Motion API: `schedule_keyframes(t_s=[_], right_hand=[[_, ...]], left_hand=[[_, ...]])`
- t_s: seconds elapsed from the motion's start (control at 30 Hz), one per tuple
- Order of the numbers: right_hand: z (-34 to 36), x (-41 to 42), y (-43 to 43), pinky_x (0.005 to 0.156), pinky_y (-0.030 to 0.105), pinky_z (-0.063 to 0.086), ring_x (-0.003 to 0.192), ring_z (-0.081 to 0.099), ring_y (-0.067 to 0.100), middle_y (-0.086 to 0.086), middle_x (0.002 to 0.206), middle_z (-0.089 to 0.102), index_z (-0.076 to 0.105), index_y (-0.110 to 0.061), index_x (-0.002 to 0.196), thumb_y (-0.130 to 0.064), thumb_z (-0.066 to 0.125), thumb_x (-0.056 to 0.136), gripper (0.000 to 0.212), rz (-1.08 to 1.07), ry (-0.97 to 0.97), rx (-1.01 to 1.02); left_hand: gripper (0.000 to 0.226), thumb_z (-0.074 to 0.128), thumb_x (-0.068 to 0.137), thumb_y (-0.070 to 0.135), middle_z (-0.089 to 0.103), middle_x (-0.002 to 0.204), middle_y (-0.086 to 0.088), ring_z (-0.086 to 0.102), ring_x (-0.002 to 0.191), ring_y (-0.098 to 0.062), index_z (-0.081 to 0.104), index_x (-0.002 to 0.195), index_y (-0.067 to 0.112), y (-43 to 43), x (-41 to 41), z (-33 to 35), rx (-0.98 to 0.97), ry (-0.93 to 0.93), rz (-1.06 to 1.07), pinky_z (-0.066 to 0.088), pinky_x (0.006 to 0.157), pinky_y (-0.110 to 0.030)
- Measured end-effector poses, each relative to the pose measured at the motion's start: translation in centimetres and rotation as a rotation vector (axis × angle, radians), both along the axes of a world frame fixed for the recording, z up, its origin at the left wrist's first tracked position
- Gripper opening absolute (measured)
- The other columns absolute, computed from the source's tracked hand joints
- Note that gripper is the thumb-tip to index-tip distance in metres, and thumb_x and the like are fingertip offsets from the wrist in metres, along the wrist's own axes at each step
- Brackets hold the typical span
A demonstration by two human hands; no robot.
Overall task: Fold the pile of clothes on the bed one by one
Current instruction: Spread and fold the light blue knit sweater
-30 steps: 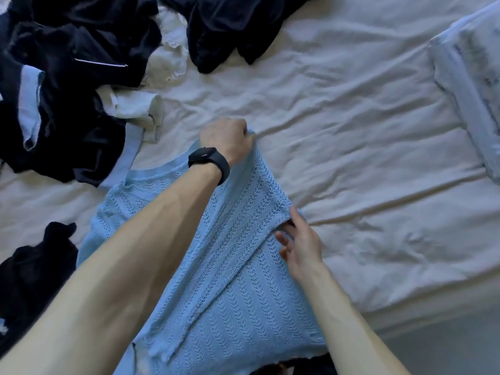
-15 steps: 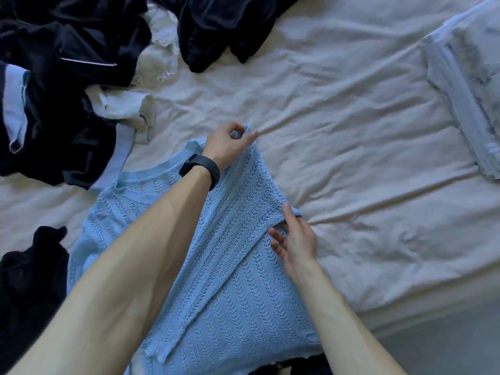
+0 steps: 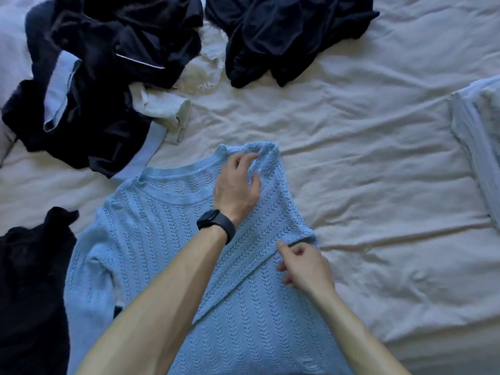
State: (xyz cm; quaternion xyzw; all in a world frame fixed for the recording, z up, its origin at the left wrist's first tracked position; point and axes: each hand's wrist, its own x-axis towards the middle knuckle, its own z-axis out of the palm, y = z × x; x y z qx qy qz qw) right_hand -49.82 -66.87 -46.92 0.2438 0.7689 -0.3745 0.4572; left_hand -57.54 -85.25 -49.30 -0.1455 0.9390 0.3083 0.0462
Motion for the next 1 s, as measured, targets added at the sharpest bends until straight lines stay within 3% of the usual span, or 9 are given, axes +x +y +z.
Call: schedule_keyframes(t_s=[0.13,0.2,0.27,0.37,0.43,0.53,0.67,0.8,1.0], right_hand=[[1.5,-4.2,-2.1,0.08,0.033,0.051,0.079,0.067,0.014,-0.012,0.076,0.07,0.063,-0.021,0.083,-0.048,0.064,0.09,0.028,0.277,0.338,0.008],[0.6,-7.5,-4.4,0.083,0.032,0.045,0.089,0.065,0.017,-0.009,0.092,0.07,0.066,-0.022,0.096,-0.035,0.063,0.094,0.013,0.303,0.573,-0.058],[-1.3,-10.9,-7.1,0.093,0.036,0.041,0.109,0.059,0.025,0.0,0.114,0.068,0.065,-0.022,0.117,-0.028,0.056,0.095,0.025,0.457,0.815,-0.044],[-3.6,-15.1,-10.9,0.105,0.043,0.03,0.135,0.038,0.027,-0.001,0.141,0.055,0.048,-0.027,0.144,-0.03,0.052,0.098,0.047,0.791,0.839,0.088],[-4.7,-16.6,-12.5,0.105,0.044,0.025,0.137,0.034,0.025,-0.001,0.143,0.052,0.046,-0.031,0.143,-0.04,0.051,0.099,0.046,0.944,0.796,0.194],[-5.3,-17.6,-13.4,0.095,0.043,0.025,0.123,0.045,0.026,0.001,0.125,0.06,0.059,-0.03,0.122,-0.045,0.049,0.1,0.029,0.889,0.846,0.236],[-5.4,-18.2,-13.9,0.086,0.039,0.021,0.112,0.054,0.023,-0.002,0.115,0.065,0.066,-0.031,0.11,-0.057,0.055,0.095,0.031,0.68,0.922,0.25],[-5.6,-16.5,-13.7,0.097,0.043,0.027,0.119,0.048,0.025,0.005,0.123,0.06,0.062,-0.027,0.12,-0.07,0.056,0.089,0.053,0.631,0.959,0.375],[-4.1,-2.8,-11.2,0.111,0.055,0.028,0.146,0.033,0.028,0.004,0.154,0.044,0.059,-0.023,0.133,-0.057,0.057,0.089,0.056,0.69,1.173,0.292]], left_hand=[[0.04,0.06,0.09,0.018,0.054,0.13,-0.006,0.051,0.121,-0.027,0.059,0.13,0.019,-6.8,5.2,0.3,-0.141,-0.068,0.185,0.046,0.098,-0.045],[0.042,0.056,0.093,0.017,0.05,0.137,-0.009,0.047,0.124,-0.031,0.055,0.135,0.016,-11.3,7.2,-0.1,-0.222,-0.141,0.294,0.043,0.101,-0.048],[0.047,0.051,0.093,0.013,0.045,0.144,-0.012,0.043,0.129,-0.035,0.049,0.14,0.014,-15.8,8.1,-0.6,-0.296,-0.204,0.374,0.039,0.106,-0.049],[0.049,0.054,0.094,0.017,0.05,0.14,-0.018,0.045,0.127,-0.038,0.048,0.142,0.012,-21.8,8.2,-1.4,-0.368,-0.295,0.381,0.04,0.102,-0.05],[0.044,0.059,0.094,0.034,0.058,0.126,-0.018,0.05,0.119,-0.039,0.056,0.134,0.015,-24.0,7.6,-1.9,-0.403,-0.365,0.301,0.045,0.095,-0.049],[0.03,0.061,0.093,0.044,0.063,0.105,-0.013,0.055,0.103,-0.037,0.065,0.111,0.02,-25.2,6.6,-1.9,-0.459,-0.315,0.207,0.042,0.076,-0.043],[0.02,0.058,0.093,0.037,0.061,0.102,-0.011,0.056,0.099,-0.036,0.064,0.105,0.022,-25.6,6.3,-2.3,-0.344,-0.097,0.439,0.042,0.082,-0.045],[0.033,0.054,0.093,0.034,0.057,0.12,-0.011,0.052,0.113,-0.034,0.059,0.122,0.019,-23.4,7.6,-3.4,-0.366,-0.063,0.421,0.04,0.091,-0.045],[0.059,0.054,0.092,0.042,0.035,0.158,-0.006,0.032,0.146,-0.026,0.048,0.145,0.018,-12.2,17.3,-2.7,-0.324,0.038,0.119,0.021,0.118,-0.058]])
